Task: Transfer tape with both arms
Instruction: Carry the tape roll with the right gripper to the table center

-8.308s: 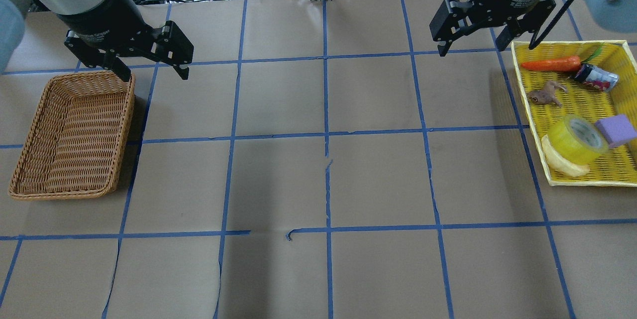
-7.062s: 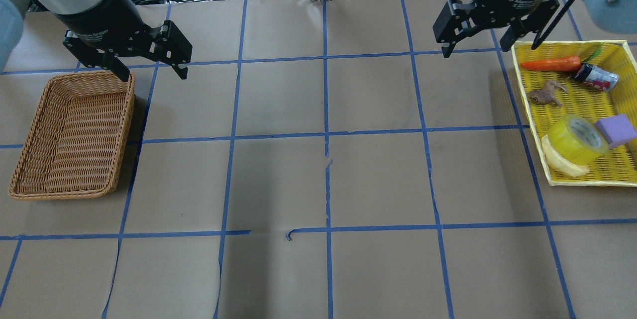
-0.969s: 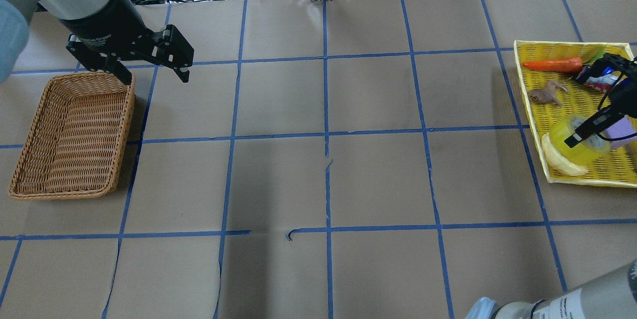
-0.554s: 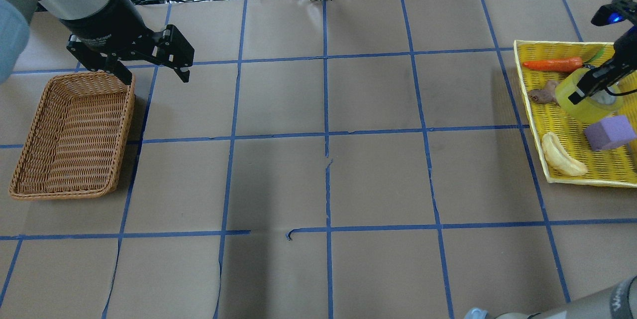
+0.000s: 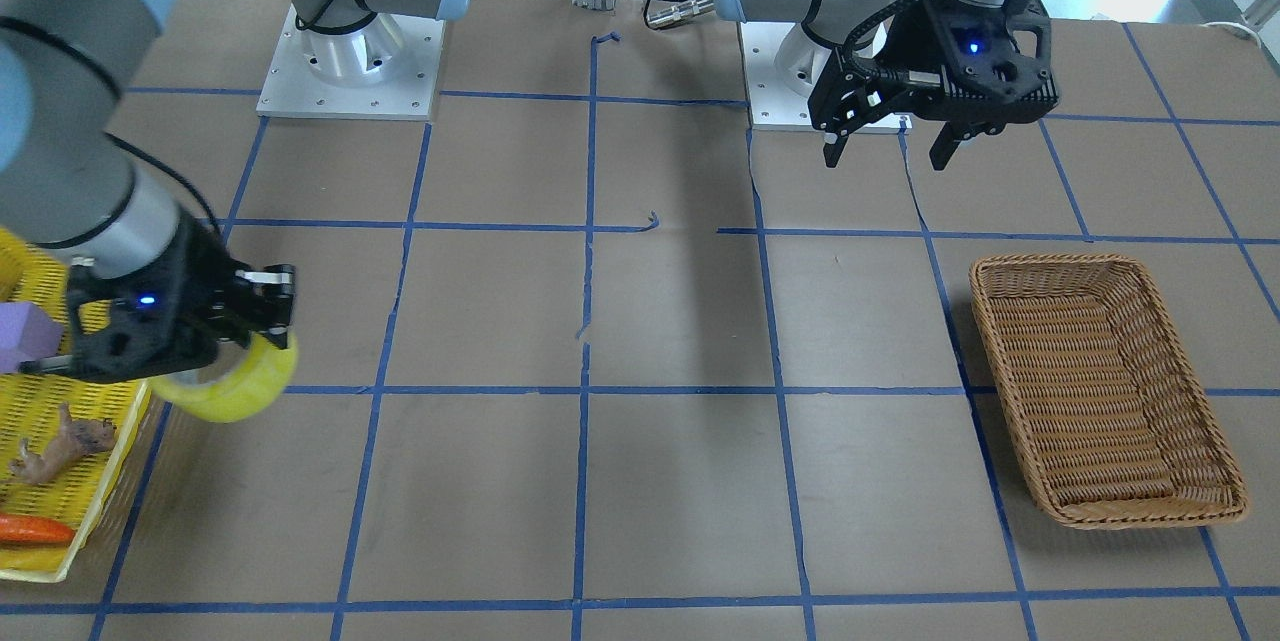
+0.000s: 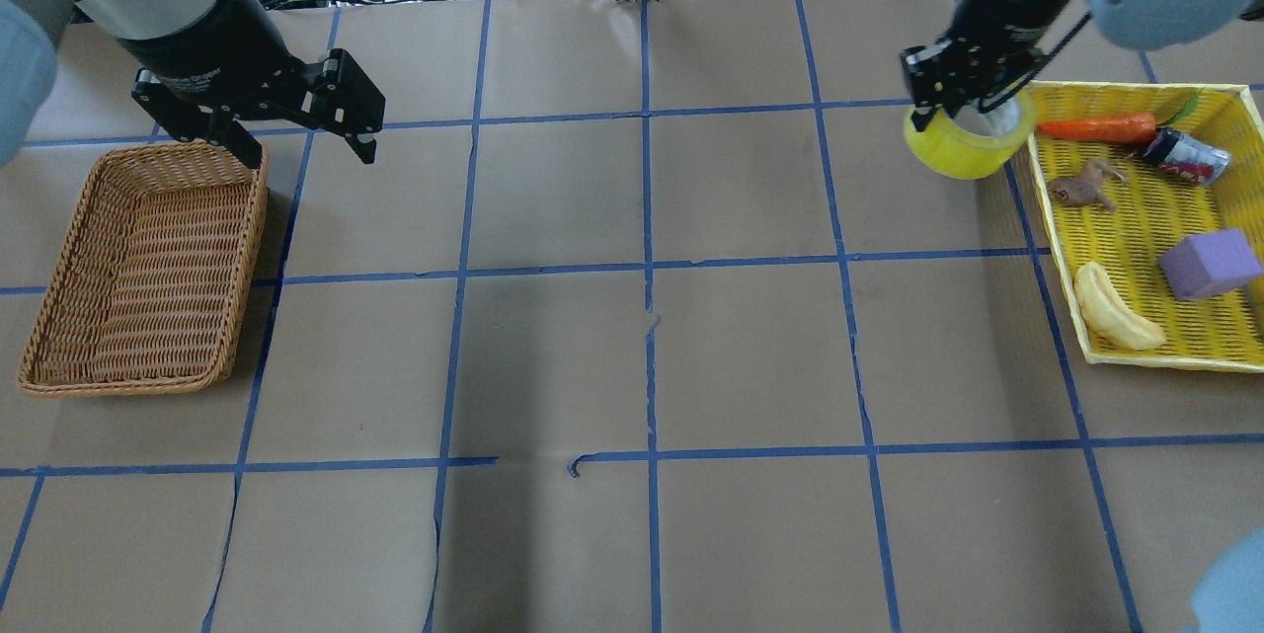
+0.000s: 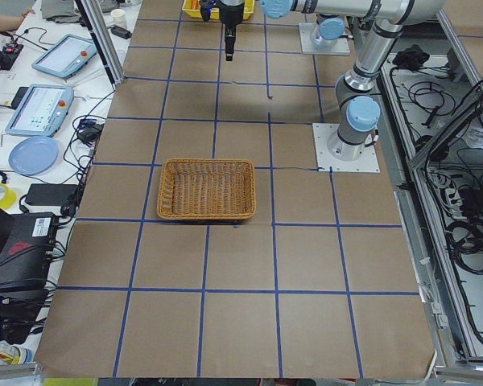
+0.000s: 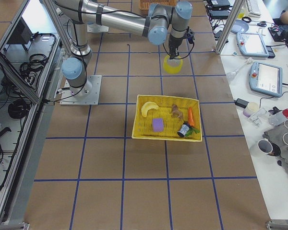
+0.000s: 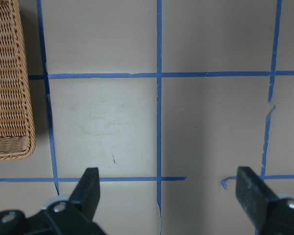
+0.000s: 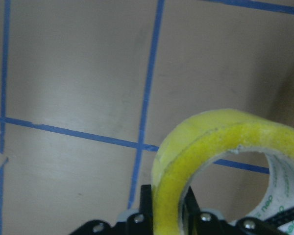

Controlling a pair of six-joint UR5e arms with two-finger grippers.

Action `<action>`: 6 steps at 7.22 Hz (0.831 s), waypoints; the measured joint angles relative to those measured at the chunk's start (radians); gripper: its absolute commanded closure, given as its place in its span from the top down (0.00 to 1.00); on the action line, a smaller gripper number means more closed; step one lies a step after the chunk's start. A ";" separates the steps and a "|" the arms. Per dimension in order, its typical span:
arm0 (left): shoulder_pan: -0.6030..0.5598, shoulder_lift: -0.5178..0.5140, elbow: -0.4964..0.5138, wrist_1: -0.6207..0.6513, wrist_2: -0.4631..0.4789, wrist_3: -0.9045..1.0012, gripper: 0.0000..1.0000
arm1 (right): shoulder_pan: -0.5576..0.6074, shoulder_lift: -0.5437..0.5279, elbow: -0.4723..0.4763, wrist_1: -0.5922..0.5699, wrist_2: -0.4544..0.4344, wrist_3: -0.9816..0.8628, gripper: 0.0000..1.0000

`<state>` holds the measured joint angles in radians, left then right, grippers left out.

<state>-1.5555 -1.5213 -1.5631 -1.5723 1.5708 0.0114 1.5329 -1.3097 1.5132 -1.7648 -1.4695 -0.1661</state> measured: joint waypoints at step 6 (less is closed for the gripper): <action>0.001 0.001 0.000 0.003 -0.001 -0.001 1.00 | 0.452 0.218 0.018 -0.257 -0.057 0.691 0.00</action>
<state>-1.5540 -1.5204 -1.5631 -1.5695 1.5698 0.0108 1.9847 -1.0914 1.5315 -2.0218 -1.5265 0.5245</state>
